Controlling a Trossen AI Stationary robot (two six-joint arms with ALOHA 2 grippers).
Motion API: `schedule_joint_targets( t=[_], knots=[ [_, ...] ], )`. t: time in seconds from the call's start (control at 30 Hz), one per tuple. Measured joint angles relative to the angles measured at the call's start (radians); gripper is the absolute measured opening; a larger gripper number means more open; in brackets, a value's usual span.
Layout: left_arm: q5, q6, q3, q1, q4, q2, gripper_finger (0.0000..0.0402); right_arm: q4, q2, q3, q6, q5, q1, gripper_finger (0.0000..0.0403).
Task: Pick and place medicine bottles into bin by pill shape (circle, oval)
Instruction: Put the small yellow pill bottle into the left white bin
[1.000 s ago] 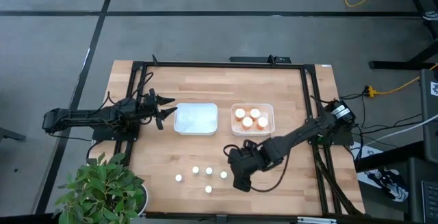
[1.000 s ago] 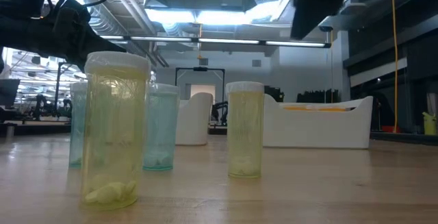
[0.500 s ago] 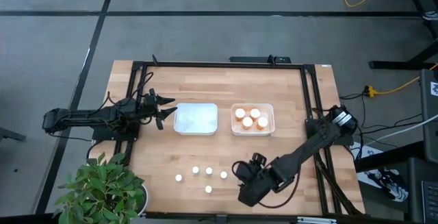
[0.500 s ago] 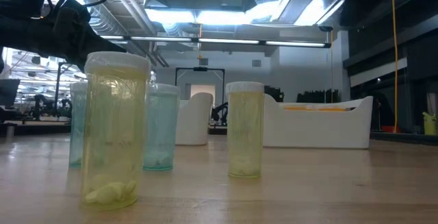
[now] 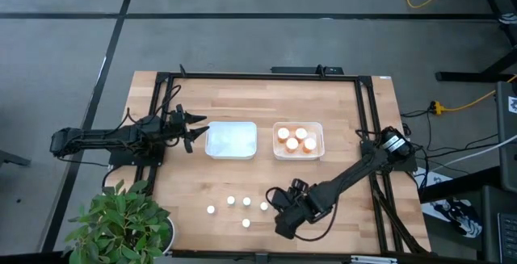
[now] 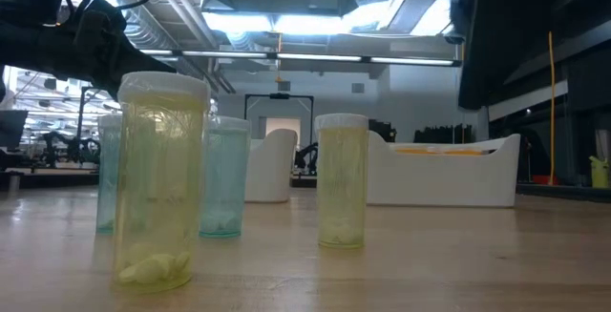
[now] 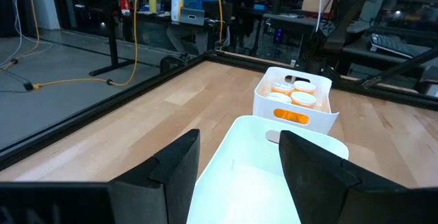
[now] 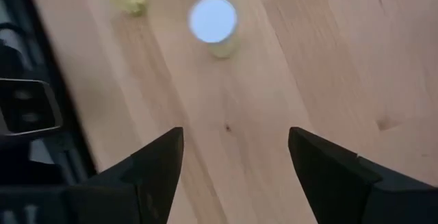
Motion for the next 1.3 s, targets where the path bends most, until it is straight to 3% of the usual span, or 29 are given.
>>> schedule_joint_targets(
  t=[0.27,0.6,1.1,1.3],
  knots=[
    [0.000,0.000,0.000,0.000,-0.001,0.000,0.0194,0.035,0.029,0.000,-0.150,-0.010,-0.052,0.0266],
    [0.000,0.000,0.000,0.000,-0.008,0.000,0.0194,0.126,0.049,0.000,-0.323,-0.126,-0.113,0.0266],
    [0.000,0.000,0.000,0.000,-0.015,0.000,0.0194,0.229,0.095,0.001,-0.424,-0.122,-0.123,0.0266],
    [0.000,0.000,0.000,0.000,-0.016,0.000,0.0194,0.229,0.095,0.001,-0.448,-0.072,-0.124,0.0266]
  ],
)
